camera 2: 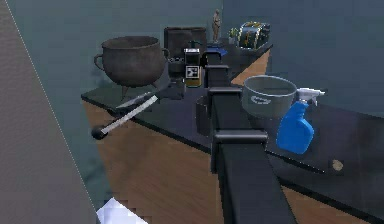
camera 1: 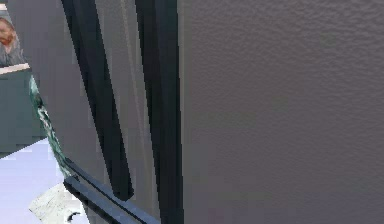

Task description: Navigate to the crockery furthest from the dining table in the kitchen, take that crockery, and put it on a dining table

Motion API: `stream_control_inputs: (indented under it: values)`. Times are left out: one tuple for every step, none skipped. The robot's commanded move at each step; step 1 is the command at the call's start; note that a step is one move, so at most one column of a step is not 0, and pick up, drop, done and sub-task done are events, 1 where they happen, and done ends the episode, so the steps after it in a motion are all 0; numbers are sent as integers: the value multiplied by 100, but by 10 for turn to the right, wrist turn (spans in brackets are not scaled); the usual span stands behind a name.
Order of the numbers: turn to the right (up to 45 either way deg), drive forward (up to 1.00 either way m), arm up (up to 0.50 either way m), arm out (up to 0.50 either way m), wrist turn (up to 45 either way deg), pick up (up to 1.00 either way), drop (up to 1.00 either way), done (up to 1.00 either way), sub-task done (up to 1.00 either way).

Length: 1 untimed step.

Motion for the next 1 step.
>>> stream_control_inputs:
  values:
    - [0, 0, 0, 0, 450, 0, 0, 0, 0]
